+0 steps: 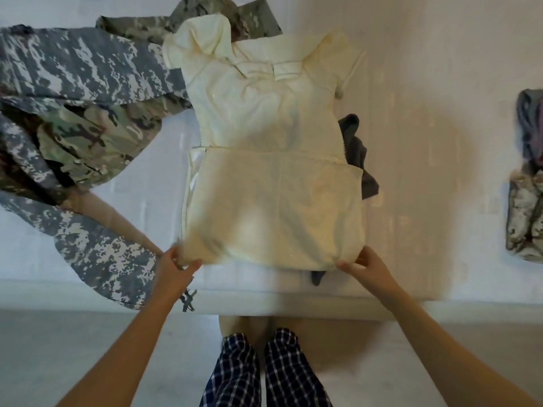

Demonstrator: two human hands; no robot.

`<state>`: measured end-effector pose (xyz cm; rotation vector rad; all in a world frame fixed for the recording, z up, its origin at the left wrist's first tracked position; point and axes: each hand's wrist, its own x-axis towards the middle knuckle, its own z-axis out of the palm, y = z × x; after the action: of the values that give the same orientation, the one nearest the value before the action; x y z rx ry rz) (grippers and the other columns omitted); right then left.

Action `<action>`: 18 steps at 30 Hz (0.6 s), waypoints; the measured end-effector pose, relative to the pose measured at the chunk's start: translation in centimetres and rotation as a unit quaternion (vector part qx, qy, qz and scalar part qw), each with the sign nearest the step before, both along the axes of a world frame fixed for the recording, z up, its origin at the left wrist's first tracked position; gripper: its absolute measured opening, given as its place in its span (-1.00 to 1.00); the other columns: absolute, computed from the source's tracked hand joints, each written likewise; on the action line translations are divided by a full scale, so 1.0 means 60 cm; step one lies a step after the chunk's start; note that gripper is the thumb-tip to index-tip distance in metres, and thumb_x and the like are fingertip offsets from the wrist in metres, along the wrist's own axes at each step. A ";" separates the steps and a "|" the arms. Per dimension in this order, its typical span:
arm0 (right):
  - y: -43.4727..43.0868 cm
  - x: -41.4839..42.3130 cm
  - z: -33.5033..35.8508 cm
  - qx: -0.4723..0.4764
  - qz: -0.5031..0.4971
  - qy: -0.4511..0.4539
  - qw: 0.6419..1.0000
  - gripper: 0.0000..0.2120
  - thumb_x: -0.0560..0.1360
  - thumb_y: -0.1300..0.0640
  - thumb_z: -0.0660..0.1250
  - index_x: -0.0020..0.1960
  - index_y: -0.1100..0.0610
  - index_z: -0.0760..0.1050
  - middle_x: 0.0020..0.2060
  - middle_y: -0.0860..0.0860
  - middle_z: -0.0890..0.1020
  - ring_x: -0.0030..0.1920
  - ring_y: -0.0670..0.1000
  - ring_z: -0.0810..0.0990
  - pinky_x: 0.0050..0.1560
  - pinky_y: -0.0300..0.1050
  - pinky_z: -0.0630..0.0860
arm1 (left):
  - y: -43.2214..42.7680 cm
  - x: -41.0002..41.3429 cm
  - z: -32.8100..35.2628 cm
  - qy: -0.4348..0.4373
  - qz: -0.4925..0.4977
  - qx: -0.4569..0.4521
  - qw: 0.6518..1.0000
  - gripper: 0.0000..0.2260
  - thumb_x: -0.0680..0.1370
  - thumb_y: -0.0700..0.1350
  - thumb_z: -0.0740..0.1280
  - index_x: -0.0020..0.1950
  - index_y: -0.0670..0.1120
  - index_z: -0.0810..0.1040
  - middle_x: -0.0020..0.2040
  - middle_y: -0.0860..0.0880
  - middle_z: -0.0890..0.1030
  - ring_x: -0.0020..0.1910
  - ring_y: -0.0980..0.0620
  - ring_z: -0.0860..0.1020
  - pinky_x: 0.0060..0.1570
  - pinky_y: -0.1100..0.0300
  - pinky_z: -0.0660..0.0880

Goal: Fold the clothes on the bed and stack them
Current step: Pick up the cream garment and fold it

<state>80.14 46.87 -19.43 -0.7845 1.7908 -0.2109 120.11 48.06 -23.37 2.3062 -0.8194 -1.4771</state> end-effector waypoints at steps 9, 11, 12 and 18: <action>-0.012 0.029 0.018 -0.227 0.078 0.113 0.964 -0.78 0.51 0.22 0.34 0.15 0.21 0.57 0.14 0.10 0.53 0.15 0.08 0.50 0.10 -0.11 0.43 | -0.023 -0.006 -0.001 -0.006 0.026 -0.007 1.000 -0.75 0.54 -0.01 0.35 0.11 -0.15 0.51 -0.10 -0.09 0.58 -0.24 -0.03 0.54 -0.33 0.23 0.40; -0.026 0.035 0.062 -0.275 0.004 0.077 0.958 -0.83 0.56 0.15 0.28 0.14 0.07 0.54 0.02 -0.09 0.59 0.01 -0.15 0.53 -0.07 -0.38 0.44 | -0.031 0.009 0.033 0.016 0.060 -0.077 0.995 -0.76 0.55 0.02 0.32 0.05 -0.14 0.50 -0.09 -0.12 0.58 -0.16 -0.05 0.54 -0.21 0.18 0.45; -0.030 0.037 0.086 -0.291 -0.034 0.051 0.955 -0.86 0.57 0.13 0.26 0.09 -0.03 0.51 -0.07 -0.19 0.59 -0.09 -0.24 0.53 -0.17 -0.44 0.43 | -0.033 0.023 0.058 0.033 0.091 -0.118 0.988 -0.78 0.55 0.03 0.32 0.04 -0.11 0.51 -0.09 -0.09 0.59 -0.13 -0.02 0.55 -0.12 0.16 0.47; 0.011 0.040 0.177 -0.225 -0.072 0.016 0.972 -0.92 0.55 0.07 0.28 -0.12 -0.04 0.45 -0.22 -0.05 0.56 -0.25 -0.05 0.50 -0.27 -0.14 0.45 | 0.027 0.119 0.202 -0.008 0.013 -0.157 0.987 -0.80 0.52 0.04 0.34 0.00 -0.08 0.56 -0.20 0.14 0.63 -0.21 0.27 0.56 -0.15 0.40 0.45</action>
<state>82.52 47.53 -8.79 -0.9770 1.8557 -0.7232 127.26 49.67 -11.24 2.0877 -0.9459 -1.2200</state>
